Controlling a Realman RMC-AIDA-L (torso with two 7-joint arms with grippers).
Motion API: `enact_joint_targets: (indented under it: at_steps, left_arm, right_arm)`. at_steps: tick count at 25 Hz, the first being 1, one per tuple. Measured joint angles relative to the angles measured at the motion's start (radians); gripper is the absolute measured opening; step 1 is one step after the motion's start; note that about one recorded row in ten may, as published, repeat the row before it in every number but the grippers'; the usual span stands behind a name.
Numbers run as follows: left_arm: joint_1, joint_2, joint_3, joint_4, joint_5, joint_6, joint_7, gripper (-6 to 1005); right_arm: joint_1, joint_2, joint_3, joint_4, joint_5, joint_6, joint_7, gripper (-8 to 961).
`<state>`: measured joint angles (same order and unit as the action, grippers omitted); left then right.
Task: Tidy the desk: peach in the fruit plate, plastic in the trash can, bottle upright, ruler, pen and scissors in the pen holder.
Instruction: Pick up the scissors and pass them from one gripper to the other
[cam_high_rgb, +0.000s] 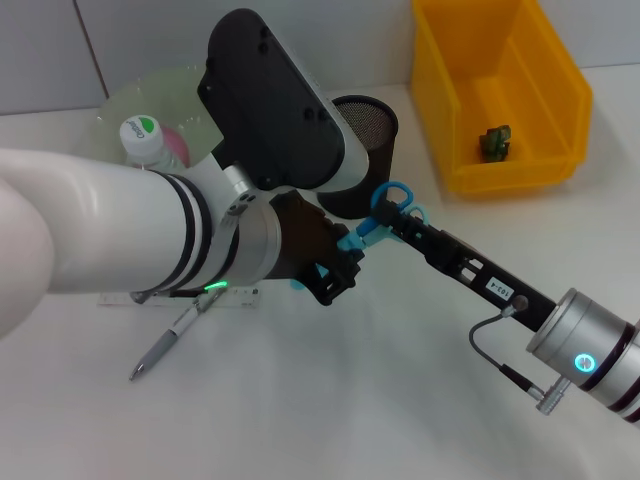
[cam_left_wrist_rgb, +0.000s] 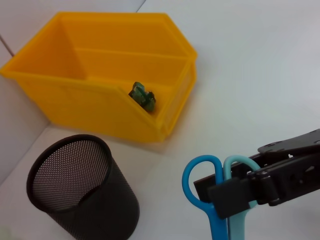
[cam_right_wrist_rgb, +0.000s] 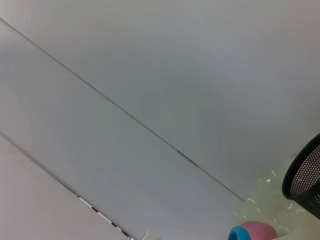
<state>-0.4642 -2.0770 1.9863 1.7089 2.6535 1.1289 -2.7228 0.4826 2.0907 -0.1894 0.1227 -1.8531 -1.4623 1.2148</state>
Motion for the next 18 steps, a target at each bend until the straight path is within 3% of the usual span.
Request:
enact_joint_targets:
  at_steps: [6,11,18]
  left_arm:
    - [-0.001,0.001,0.000,0.000,-0.003,0.000,0.000,325]
    - [-0.001,0.002,0.000,0.001,-0.003,0.000,0.000,329]
    - [0.001,-0.001,0.014,0.011,-0.006,-0.008,0.011,334]
  right_arm:
    - [-0.006,-0.001,0.005,0.000,0.000,-0.002,0.004,483]
    - [-0.004,-0.002,0.003,0.000,0.000,-0.002,0.006,312]
    - [-0.003,-0.004,-0.003,-0.006,-0.004,-0.012,-0.011,195]
